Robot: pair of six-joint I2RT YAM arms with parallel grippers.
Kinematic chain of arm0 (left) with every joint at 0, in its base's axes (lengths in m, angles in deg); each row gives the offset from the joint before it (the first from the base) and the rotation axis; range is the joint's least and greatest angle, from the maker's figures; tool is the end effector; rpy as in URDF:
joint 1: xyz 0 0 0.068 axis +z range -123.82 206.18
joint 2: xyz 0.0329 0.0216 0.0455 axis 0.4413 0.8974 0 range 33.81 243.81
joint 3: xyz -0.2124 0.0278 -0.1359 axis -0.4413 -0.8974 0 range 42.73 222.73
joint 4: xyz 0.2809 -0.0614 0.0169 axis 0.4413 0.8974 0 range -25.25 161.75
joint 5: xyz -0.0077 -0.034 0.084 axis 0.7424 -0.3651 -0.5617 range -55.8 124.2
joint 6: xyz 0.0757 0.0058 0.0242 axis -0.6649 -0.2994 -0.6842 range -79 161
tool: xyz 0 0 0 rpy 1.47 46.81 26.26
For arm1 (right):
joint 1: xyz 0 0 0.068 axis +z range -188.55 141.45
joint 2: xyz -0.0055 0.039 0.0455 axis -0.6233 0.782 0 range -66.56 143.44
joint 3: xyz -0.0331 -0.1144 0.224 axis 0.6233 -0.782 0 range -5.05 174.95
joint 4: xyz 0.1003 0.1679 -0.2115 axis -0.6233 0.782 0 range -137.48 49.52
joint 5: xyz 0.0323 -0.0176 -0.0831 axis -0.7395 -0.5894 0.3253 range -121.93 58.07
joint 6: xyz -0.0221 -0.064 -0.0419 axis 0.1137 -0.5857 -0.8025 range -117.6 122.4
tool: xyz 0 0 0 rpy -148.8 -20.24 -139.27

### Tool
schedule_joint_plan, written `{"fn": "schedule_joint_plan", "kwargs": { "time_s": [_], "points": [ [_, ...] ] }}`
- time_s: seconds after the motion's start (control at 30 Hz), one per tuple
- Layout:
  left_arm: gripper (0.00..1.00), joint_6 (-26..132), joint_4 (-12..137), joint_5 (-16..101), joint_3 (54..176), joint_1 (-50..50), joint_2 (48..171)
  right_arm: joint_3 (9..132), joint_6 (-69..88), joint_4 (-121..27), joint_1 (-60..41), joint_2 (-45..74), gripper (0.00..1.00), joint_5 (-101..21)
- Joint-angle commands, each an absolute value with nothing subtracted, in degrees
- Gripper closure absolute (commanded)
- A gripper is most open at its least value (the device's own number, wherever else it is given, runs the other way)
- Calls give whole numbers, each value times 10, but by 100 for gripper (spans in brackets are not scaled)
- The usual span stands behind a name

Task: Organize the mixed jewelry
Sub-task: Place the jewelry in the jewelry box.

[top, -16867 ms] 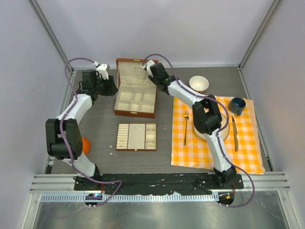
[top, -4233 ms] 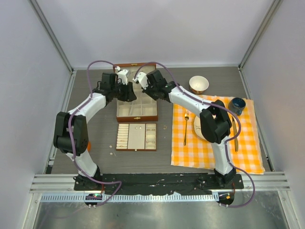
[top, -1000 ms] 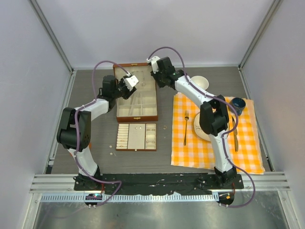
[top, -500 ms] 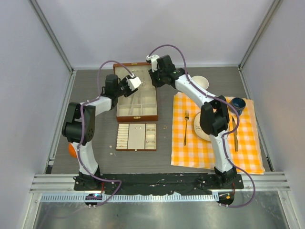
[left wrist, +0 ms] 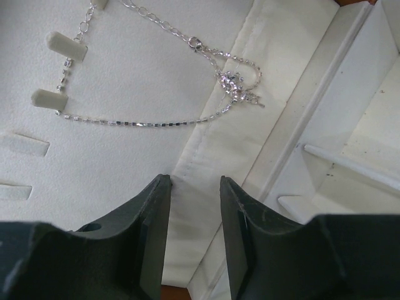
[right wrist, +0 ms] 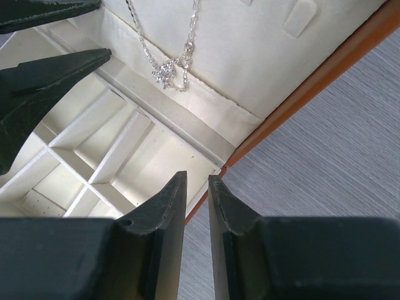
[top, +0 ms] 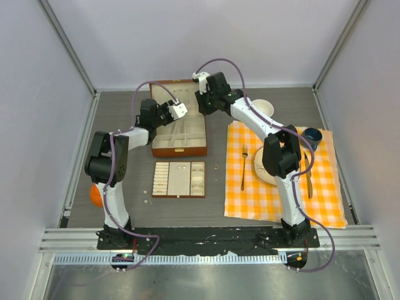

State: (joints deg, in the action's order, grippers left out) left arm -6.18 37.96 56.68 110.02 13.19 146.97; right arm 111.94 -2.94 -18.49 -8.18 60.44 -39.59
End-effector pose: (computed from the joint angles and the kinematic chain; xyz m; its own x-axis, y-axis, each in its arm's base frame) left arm 0.4610 -0.1332 0.1388 0.1941 0.6509 -0.7340 0.6142 0.5028 0.6083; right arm 0.4757 0.2894 0.2310 -0.4855 -0.3915 -0.7817 -0.6385 0.7695 0.0112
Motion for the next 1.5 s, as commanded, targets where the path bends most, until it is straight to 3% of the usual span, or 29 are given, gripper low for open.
{"fn": "schedule_joint_plan", "kwargs": {
  "time_s": [0.0,0.33,0.83,1.47],
  "points": [
    [59,-85,312,547,1095,131,1481,1118,-16,-194,-81,556,73,-409],
    [69,-97,292,537,1092,126,1497,1108,-19,-194,-81,553,74,-412],
    [100,-100,304,535,1072,118,1489,1118,-12,-196,-81,561,74,-417],
    [100,-65,371,578,1068,118,1431,1198,23,-189,-74,615,72,-450]
  ]
}}
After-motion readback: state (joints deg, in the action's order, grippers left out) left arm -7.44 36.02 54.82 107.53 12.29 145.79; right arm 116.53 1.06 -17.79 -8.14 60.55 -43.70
